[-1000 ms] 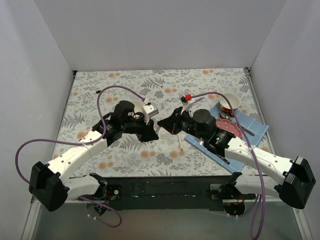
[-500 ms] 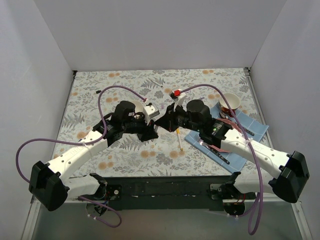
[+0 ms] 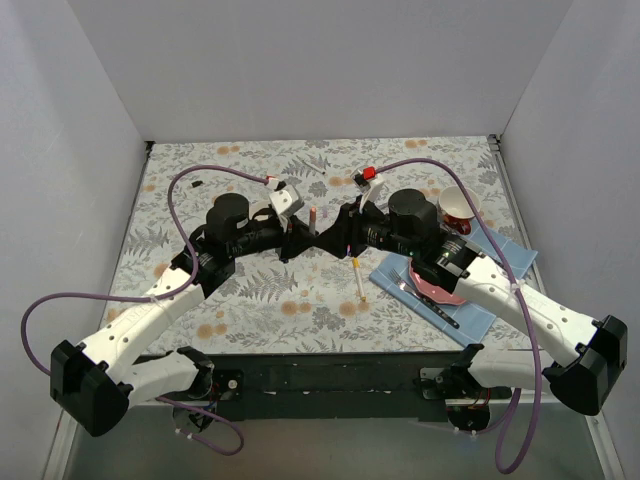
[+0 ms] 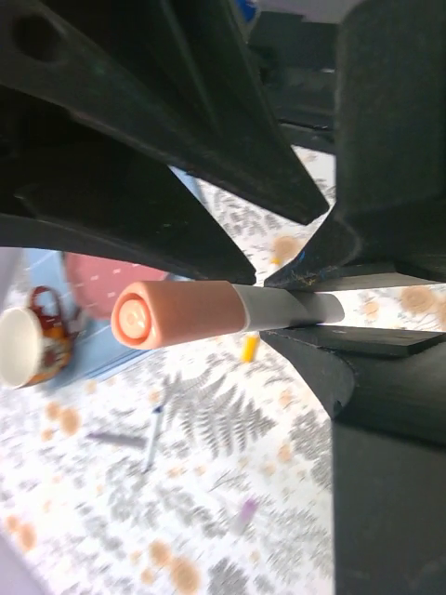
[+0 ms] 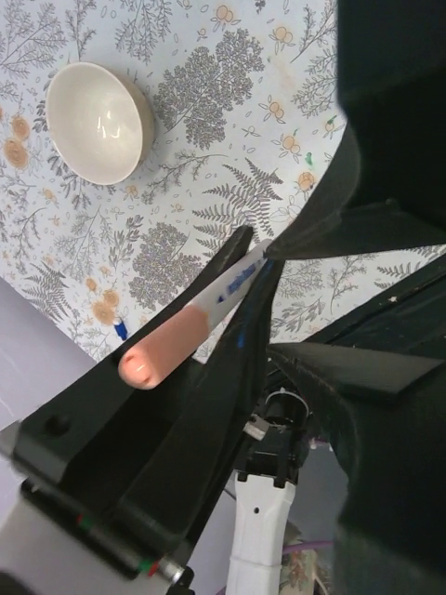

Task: Insert the pens into the pen caps
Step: Push the cap all the way onto the barrel until it clicks

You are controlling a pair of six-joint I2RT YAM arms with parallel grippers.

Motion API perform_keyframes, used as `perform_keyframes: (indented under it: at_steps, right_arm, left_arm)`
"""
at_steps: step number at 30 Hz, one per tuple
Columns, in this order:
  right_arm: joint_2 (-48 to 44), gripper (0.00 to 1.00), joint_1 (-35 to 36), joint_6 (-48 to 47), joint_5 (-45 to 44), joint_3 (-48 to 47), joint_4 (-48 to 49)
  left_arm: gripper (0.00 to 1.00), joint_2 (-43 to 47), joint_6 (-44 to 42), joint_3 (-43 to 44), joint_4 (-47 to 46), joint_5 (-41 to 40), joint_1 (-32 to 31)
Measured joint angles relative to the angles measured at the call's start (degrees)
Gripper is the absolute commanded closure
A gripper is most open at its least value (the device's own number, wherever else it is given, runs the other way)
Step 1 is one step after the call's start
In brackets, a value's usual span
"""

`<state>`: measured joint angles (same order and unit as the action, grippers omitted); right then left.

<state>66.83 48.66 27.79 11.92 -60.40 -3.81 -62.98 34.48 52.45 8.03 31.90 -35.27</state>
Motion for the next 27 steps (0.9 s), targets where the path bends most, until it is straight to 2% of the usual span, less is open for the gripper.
perform_keyframes:
  at_steps: [3,6,13,21,27]
  right_arm:
    - [-1.01,0.41,0.00,-0.52,0.07,-1.33,-2.01]
    - [-3.74,0.40,-0.02,-1.68,0.26,-1.29,-1.99]
    - [-12.55,0.41,-0.07,-7.08,3.93,5.46,4.15]
    - [-12.70,0.41,-0.07,-11.58,7.82,8.76,8.44]
    - [-10.54,0.43,-0.07,-12.81,8.28,8.74,11.26]
  left_arm:
    - [1.00,2.51,1.62,0.00,-3.89,-0.37,0.39]
    - [1.00,4.37,3.98,-0.24,-7.39,-0.17,0.39]
    - [1.00,6.08,13.92,-3.02,-15.61,2.60,0.39]
    - [1.00,6.10,26.53,-3.21,-22.43,5.33,0.39]
    - [1.00,6.34,32.46,-4.35,-26.60,6.47,0.39]
